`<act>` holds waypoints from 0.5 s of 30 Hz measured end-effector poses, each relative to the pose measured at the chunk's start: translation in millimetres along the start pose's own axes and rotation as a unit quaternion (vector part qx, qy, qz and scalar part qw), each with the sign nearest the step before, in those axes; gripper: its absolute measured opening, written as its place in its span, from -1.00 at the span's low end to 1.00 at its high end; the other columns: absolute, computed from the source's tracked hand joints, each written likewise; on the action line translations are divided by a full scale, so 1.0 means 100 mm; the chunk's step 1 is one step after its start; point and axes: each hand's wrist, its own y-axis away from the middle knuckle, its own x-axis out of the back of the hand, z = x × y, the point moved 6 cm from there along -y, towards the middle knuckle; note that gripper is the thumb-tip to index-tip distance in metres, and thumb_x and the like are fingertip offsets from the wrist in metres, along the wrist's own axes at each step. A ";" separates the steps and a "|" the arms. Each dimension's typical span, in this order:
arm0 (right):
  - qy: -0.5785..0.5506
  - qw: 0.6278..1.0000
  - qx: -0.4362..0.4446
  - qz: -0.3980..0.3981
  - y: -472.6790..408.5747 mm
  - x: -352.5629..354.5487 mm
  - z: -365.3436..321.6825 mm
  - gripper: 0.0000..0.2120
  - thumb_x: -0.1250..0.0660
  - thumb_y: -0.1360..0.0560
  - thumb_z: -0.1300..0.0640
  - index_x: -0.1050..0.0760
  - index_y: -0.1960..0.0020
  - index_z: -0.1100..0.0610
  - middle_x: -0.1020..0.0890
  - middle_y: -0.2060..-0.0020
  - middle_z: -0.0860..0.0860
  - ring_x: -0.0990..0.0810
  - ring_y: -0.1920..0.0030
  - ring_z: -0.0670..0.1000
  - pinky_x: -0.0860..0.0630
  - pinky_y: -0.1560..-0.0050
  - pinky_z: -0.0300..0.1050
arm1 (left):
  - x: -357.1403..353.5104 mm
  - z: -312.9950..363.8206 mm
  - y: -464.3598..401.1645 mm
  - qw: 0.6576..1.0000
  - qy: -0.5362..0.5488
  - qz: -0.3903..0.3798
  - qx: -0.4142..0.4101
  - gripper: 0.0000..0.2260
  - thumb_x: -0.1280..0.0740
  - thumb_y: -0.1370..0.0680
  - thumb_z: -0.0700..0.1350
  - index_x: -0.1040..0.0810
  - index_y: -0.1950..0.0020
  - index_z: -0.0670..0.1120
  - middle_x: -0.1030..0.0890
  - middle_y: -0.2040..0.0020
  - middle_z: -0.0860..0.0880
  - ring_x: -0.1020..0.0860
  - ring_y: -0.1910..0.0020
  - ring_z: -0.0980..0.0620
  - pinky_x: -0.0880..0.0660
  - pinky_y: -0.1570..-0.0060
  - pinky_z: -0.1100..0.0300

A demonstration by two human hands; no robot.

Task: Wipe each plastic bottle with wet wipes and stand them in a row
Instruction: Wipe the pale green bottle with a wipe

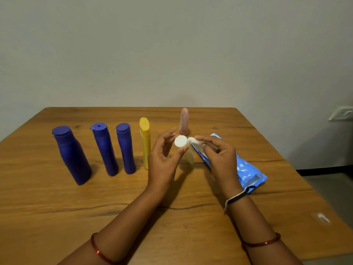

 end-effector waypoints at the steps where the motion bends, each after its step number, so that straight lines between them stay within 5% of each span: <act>1: -0.007 1.000 0.006 0.005 -0.01 0.01 -0.05 -0.68 -0.25 -0.44 0.50 -0.63 0.04 0.16 -0.69 0.13 -0.13 -0.63 0.01 -0.13 -0.51 -0.04 -0.27 | -0.01 0.00 0.00 1.000 0.006 -0.002 0.000 -0.52 -0.44 -0.45 -0.26 -0.42 -0.30 0.04 -0.64 -0.07 0.07 -0.58 -0.14 0.10 -0.51 -0.21 0.03; 6: 0.128 0.967 0.212 -0.064 -0.03 -0.11 -0.46 -0.61 -0.19 -0.38 0.51 -0.60 -0.08 0.22 -0.64 -0.04 0.01 -0.57 -0.11 -0.08 -0.47 -0.12 -0.24 | -0.08 0.04 -0.01 0.999 -0.021 -0.022 -0.022 -0.26 -0.48 -0.42 -0.24 -0.16 -0.48 0.03 -0.67 -0.03 0.01 -0.60 -0.12 0.09 -0.49 -0.18 0.18; 9: 0.181 0.946 0.239 -0.125 0.01 -0.24 -0.49 -0.61 -0.13 -0.35 0.34 -0.62 -0.06 0.25 -0.65 -0.05 0.06 -0.56 -0.12 -0.05 -0.43 -0.18 -0.26 | -0.08 0.03 -0.01 0.999 -0.029 -0.018 -0.016 -0.19 -0.48 -0.43 -0.22 -0.09 -0.52 0.08 -0.67 -0.04 -0.03 -0.60 -0.12 0.11 -0.50 -0.21 0.08; 15: 0.185 0.934 0.269 -0.146 0.10 -0.10 -0.39 -0.65 -0.13 -0.36 0.35 -0.66 0.06 0.25 -0.67 0.05 0.07 -0.61 -0.06 0.00 -0.50 -0.12 -0.16 | -0.09 0.03 -0.01 0.999 -0.005 -0.036 -0.008 -0.18 -0.47 -0.43 -0.27 -0.06 -0.54 0.02 -0.69 -0.01 0.00 -0.62 -0.11 0.05 -0.48 -0.25 -0.07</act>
